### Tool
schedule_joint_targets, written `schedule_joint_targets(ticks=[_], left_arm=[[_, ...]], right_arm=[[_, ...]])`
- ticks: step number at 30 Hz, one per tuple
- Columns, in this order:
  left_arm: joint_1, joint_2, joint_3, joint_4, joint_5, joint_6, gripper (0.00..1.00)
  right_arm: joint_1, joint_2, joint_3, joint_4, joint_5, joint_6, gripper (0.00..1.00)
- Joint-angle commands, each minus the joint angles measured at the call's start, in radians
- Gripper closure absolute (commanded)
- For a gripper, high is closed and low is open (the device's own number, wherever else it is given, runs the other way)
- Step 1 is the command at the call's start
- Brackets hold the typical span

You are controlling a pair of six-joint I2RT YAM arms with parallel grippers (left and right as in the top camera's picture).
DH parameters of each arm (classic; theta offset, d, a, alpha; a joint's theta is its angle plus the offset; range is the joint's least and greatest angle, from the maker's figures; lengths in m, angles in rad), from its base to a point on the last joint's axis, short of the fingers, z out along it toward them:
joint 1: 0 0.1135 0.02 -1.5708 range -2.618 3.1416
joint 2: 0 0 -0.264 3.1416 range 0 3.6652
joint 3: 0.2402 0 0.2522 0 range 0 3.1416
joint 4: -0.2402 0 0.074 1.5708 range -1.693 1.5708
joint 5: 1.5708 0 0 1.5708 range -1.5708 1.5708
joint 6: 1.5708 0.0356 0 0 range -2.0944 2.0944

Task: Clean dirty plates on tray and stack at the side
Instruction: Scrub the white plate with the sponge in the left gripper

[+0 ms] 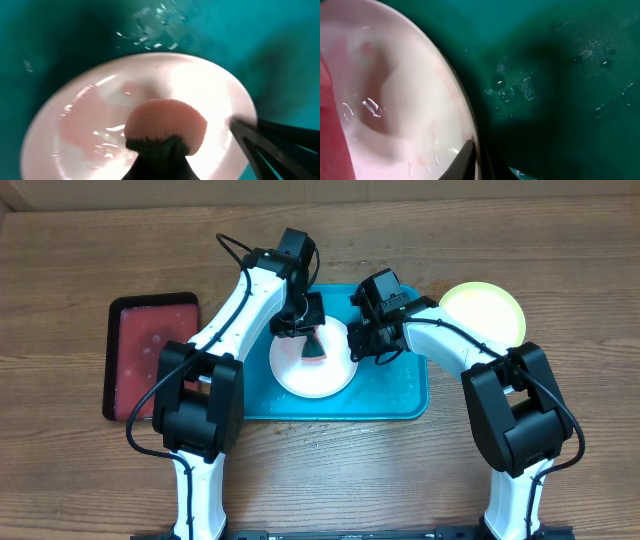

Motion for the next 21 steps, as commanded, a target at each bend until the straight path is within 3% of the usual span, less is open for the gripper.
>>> schedule_joint_targets(ticks=[1,5,10,21], left_arm=[[-0.018,0.004,-0.037,0.009,0.068,0.018,0.96],[-0.036,0.008,-0.109,0.034,0.034,0.019,0.96],[-0.04,0.008,-0.145,-0.002,-0.211,0.018,0.96],[-0.004,0.007,-0.102,-0.064,-0.525,0.019,0.96]], right_arm=[[0.001,0.022,-0.024,0.0,0.038,0.003,0.91],[0.001,0.022,-0.024,0.0,0.038,0.003,0.91],[0.001,0.022,-0.024,-0.006,0.038,0.003,0.91],[0.001,0.022,-0.024,-0.023,0.038,0.003,0.92]])
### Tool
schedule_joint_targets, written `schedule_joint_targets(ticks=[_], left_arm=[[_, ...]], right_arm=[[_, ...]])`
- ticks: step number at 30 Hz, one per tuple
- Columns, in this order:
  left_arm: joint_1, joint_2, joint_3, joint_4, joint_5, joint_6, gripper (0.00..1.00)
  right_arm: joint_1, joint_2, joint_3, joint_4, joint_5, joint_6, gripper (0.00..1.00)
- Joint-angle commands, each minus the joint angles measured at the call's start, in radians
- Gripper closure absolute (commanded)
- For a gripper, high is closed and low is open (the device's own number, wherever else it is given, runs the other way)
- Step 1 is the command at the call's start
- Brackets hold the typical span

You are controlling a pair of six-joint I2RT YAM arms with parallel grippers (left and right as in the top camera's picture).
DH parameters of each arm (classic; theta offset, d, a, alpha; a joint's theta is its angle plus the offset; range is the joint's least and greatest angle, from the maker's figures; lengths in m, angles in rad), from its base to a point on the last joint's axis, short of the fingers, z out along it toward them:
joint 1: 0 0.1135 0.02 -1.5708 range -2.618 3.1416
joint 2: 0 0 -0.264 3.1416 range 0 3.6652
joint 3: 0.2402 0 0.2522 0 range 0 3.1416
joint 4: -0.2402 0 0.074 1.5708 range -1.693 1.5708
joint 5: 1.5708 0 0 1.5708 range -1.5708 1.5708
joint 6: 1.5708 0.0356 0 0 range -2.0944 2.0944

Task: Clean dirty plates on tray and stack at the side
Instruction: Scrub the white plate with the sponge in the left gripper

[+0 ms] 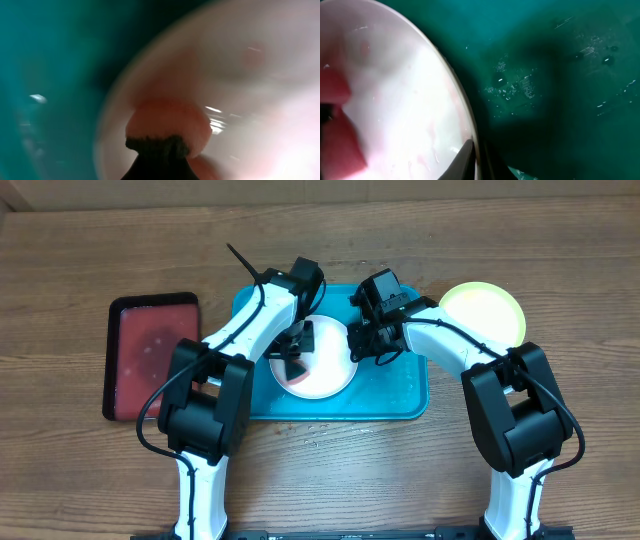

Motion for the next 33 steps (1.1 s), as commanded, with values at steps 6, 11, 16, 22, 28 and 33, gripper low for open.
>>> schedule_joint_targets(ticks=[6,11,16,22,28,33], left_arm=[[0.029,0.007,0.131,-0.034,-0.275,0.019,0.96],[0.031,0.007,0.202,-0.005,0.026,0.019,0.96],[0.031,0.012,0.191,0.083,0.351,0.018,0.96],[0.011,0.032,0.185,0.109,0.375,-0.035,0.96],[0.01,0.067,0.185,0.116,0.311,-0.035,0.96],[0.01,0.134,0.185,0.126,0.302,-0.034,0.96]], right_arm=[[0.0,0.022,-0.024,-0.014,0.039,0.004,0.92],[0.0,0.022,-0.024,-0.005,0.04,0.004,0.92],[0.0,0.022,-0.024,-0.004,0.039,0.004,0.92],[0.0,0.022,-0.024,-0.004,0.039,0.004,0.93],[0.0,0.022,-0.024,-0.007,0.039,0.004,0.94],[0.0,0.022,-0.024,-0.008,0.039,0.004,0.95]])
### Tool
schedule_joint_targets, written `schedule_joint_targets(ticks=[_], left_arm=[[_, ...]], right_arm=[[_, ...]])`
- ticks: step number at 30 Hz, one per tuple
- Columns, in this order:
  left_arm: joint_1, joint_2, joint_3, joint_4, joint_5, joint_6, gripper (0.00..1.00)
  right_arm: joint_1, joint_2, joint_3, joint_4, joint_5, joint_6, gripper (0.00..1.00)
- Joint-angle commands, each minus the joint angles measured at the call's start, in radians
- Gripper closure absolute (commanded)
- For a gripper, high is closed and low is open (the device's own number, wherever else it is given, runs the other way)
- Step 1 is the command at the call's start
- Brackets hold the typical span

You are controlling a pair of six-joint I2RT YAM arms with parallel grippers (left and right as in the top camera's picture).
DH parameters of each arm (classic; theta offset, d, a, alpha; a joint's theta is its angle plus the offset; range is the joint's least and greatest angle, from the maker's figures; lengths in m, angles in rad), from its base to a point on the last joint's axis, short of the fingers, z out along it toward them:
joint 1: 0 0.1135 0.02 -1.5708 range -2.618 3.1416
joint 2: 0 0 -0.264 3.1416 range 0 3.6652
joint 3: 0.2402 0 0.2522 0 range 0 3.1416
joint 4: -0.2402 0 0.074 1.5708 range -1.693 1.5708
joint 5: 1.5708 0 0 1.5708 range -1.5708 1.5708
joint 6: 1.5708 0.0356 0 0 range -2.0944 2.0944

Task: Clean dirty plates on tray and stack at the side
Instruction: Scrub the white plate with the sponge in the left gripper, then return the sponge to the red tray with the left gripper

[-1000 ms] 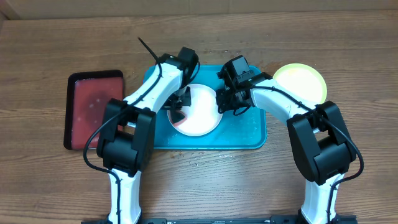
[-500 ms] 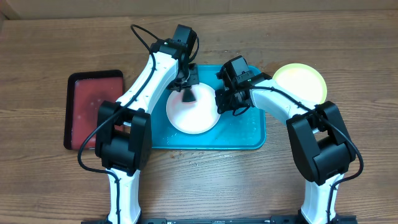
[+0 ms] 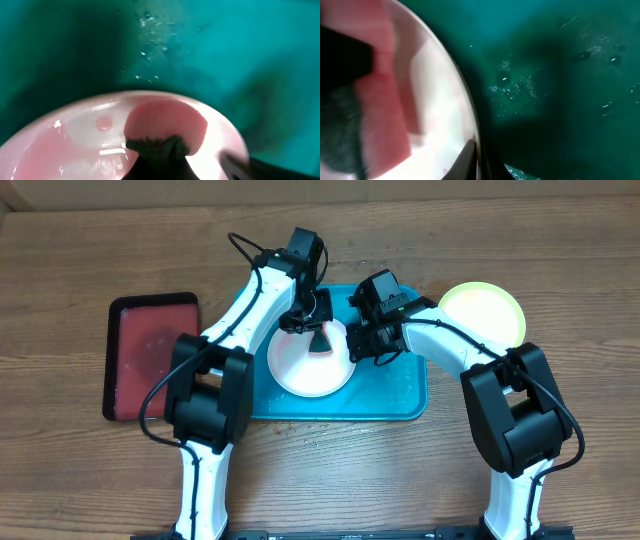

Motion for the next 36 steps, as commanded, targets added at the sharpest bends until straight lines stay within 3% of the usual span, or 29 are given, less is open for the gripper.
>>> schedule_joint_targets(ticks=[1,15,25,36], left_arm=[[-0.006,0.063,0.006,0.004,-0.024,-0.018,0.96],[0.06,0.056,0.021,-0.194,-0.396,-0.018,0.96],[0.08,-0.003,0.109,-0.346,-0.533,-0.02,0.96],[0.177,-0.164,0.141,-0.389,-0.541,-0.025,0.96]], right_arm=[[-0.005,0.022,-0.024,-0.01,0.047,-0.003,0.95],[-0.005,0.022,-0.024,-0.019,0.047,-0.004,0.96],[-0.005,0.022,-0.024,-0.012,0.047,-0.003,0.96],[-0.005,0.022,-0.024,-0.017,0.047,-0.003,0.96]])
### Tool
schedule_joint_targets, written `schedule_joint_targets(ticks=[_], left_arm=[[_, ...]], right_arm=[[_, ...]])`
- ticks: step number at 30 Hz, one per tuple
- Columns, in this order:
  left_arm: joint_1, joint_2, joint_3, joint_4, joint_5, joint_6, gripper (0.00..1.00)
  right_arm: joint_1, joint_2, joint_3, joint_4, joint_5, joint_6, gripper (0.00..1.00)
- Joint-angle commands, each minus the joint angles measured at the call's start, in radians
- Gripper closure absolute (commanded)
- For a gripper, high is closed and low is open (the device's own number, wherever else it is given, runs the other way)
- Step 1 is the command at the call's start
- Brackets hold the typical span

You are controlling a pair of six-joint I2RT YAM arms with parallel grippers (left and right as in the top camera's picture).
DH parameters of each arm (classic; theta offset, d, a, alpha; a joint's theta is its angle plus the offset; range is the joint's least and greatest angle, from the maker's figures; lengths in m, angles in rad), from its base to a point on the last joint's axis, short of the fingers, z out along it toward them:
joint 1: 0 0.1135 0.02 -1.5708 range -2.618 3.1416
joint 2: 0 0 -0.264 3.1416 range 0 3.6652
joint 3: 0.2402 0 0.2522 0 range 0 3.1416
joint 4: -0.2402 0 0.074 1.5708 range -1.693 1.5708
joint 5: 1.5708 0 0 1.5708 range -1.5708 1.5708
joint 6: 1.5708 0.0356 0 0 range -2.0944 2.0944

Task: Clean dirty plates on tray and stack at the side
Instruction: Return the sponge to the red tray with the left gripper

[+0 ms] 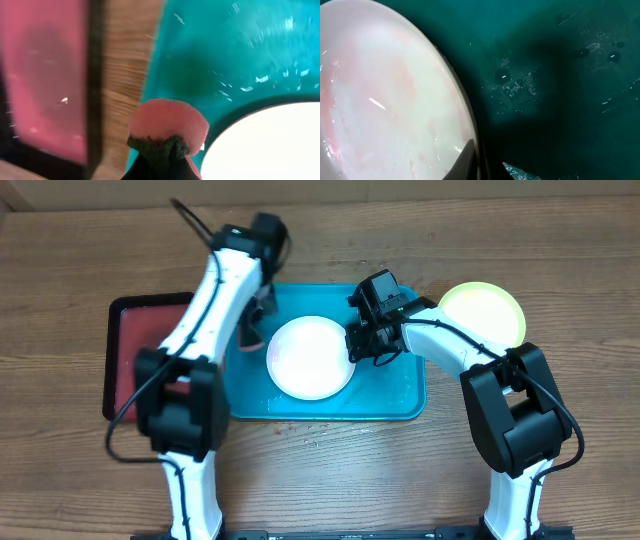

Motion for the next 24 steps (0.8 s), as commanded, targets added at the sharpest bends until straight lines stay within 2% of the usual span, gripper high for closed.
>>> schedule_joint_targets(ticks=[1,6,14,21,24], left_arm=[[0.077,-0.05,0.024,-0.018,-0.042,-0.022,0.96],[0.234,-0.038,-0.002,-0.037,-0.008,-0.022,0.96],[0.463,-0.03,-0.131,0.055,0.113,-0.021,0.96],[0.541,-0.029,-0.227,0.209,0.294,0.095,0.96],[0.542,-0.029,-0.244,0.243,0.313,0.118,0.96]], right_arm=[[-0.007,0.022,-0.024,-0.016,0.051,-0.011,0.96],[-0.007,0.022,-0.024,-0.017,0.051,-0.011,0.96],[-0.007,0.022,-0.024,-0.003,0.051,-0.011,0.95],[-0.007,0.022,-0.024,-0.001,0.051,-0.011,0.95],[-0.007,0.022,-0.024,-0.002,0.051,-0.011,0.96]])
